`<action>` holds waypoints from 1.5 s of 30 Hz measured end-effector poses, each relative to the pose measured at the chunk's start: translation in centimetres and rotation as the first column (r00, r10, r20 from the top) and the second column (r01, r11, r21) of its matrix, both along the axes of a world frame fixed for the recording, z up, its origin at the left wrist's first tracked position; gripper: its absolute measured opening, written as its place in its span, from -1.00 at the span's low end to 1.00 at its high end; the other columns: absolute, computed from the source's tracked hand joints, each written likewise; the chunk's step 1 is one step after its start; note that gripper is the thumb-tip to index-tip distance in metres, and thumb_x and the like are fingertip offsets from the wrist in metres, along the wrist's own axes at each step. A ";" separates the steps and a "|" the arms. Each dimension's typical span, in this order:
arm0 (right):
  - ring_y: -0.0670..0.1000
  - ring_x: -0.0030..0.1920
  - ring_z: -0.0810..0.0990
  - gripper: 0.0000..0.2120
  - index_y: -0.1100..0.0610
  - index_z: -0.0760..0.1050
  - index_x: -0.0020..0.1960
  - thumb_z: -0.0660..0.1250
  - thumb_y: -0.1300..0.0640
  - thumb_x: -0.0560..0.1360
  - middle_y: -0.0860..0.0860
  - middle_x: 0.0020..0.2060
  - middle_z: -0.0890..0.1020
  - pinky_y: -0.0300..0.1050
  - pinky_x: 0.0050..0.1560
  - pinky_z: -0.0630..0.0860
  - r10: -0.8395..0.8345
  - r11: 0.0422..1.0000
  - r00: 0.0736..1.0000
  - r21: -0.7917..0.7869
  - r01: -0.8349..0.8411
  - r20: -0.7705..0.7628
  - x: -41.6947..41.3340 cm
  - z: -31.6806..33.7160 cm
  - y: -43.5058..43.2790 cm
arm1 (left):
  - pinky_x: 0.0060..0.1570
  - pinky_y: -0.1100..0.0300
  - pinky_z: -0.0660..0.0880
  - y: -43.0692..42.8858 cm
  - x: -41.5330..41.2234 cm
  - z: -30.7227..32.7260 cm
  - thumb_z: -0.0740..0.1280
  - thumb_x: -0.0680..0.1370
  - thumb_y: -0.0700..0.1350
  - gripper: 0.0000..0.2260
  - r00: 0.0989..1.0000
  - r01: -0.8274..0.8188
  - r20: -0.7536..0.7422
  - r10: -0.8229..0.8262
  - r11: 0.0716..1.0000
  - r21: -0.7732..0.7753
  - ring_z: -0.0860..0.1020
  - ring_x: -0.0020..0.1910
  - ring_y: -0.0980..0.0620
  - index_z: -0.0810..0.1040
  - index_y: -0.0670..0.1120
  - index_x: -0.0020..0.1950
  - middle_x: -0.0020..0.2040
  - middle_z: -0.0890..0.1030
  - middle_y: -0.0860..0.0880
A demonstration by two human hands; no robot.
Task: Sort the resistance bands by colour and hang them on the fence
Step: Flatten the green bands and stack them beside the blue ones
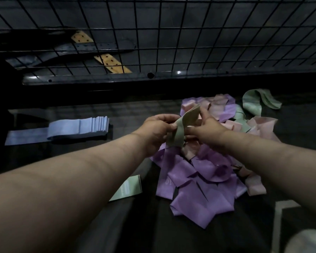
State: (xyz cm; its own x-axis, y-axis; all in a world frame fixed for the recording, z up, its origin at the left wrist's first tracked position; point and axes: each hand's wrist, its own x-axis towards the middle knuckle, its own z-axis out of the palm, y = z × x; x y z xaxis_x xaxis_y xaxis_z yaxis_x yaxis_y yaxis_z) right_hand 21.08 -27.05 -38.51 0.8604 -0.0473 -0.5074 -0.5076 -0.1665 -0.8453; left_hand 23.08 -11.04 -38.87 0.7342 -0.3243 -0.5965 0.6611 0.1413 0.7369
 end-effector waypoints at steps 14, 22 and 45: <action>-0.08 -0.43 0.59 -0.94 0.18 0.51 0.02 0.33 0.29 0.57 0.08 -0.24 0.63 -0.27 -0.49 0.49 0.069 0.988 0.996 0.137 -0.077 0.064 2.5 4.2 1.0 | 0.00 0.09 0.48 3.6 0.6 0.9 0.33 0.53 0.16 -0.68 0.967 0.256 0.009 -0.256 0.967 -0.005 0.61 -0.06 -0.01 0.62 -0.07 0.07 -0.04 0.67 -0.06; 0.03 -0.18 0.70 -0.84 0.15 0.48 0.00 0.20 0.37 0.61 0.07 -0.18 0.66 -0.13 -0.14 0.65 -0.131 0.958 0.968 0.279 0.067 0.216 5.7 7.0 -0.4 | -0.33 0.23 0.33 3.8 0.3 0.4 0.46 0.44 -0.07 -0.79 0.976 0.167 0.118 -0.184 0.976 0.140 0.46 -0.32 0.08 0.64 -0.06 0.05 -0.23 0.63 0.01; 0.05 -0.32 0.70 -0.89 0.14 0.42 0.06 0.19 0.30 0.58 0.13 -0.12 0.60 -0.17 -0.36 0.60 -0.304 0.948 0.953 0.101 0.303 -0.006 5.3 4.3 -6.5 | -0.50 0.28 0.31 9.4 -0.5 -1.4 0.17 0.67 -0.18 -0.89 0.995 0.066 -0.077 -0.058 0.992 0.107 0.40 -0.52 0.03 0.45 -0.04 0.15 -0.27 0.61 -0.11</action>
